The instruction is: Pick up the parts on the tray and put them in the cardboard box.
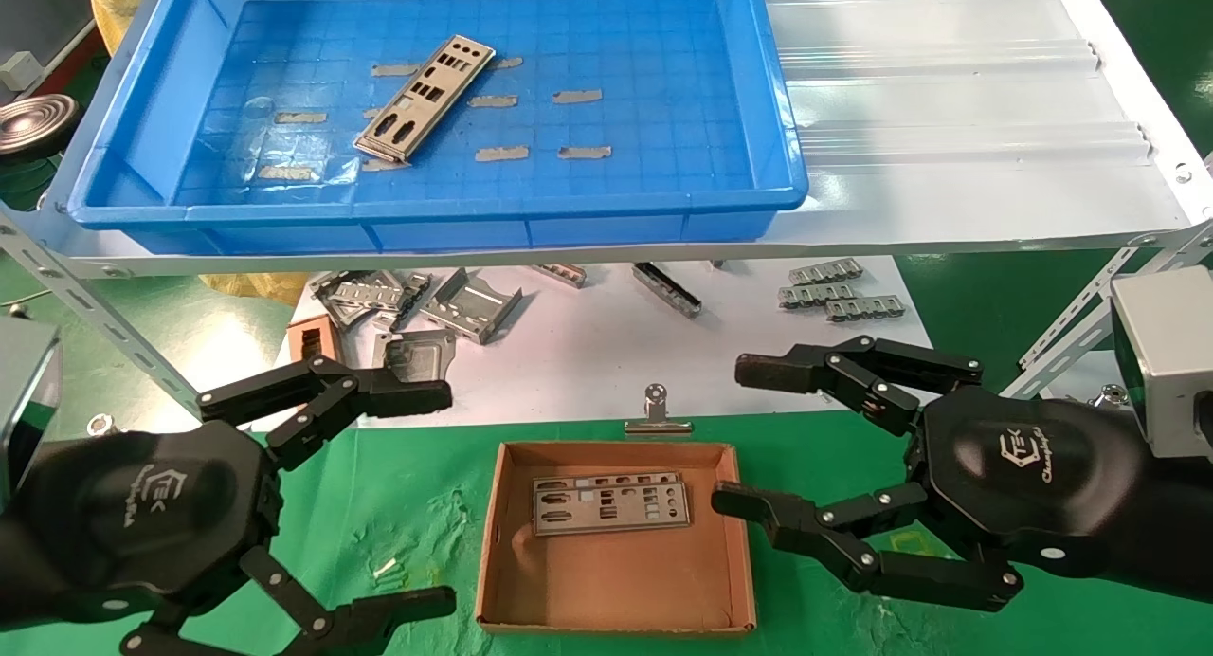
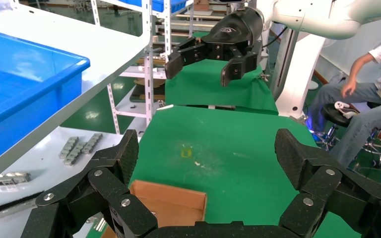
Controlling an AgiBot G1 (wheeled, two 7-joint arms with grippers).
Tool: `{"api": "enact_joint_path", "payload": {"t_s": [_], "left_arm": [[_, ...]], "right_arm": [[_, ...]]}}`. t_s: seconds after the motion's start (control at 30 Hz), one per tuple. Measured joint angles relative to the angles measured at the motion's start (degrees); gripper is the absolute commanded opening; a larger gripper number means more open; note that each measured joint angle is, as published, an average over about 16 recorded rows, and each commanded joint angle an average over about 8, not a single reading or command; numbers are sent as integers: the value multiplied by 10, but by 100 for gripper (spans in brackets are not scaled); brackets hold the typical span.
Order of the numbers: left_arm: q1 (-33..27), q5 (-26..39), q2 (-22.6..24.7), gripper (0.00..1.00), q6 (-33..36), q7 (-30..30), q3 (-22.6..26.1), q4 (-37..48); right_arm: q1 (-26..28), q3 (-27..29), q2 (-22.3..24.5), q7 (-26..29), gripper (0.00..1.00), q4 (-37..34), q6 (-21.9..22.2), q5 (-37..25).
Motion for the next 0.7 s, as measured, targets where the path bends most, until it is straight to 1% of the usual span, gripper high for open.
{"api": "enact_joint_path", "payload": {"t_s": [0.57,0.7], "left_arm": [[-1,0,0,100,0,0,0,0],[-12,6,4,100,-6,-2,1,4]], "right_arm": [[0,0,0,0,0,0,0,0],[0,0,0,0,0,0,0,0]]}}
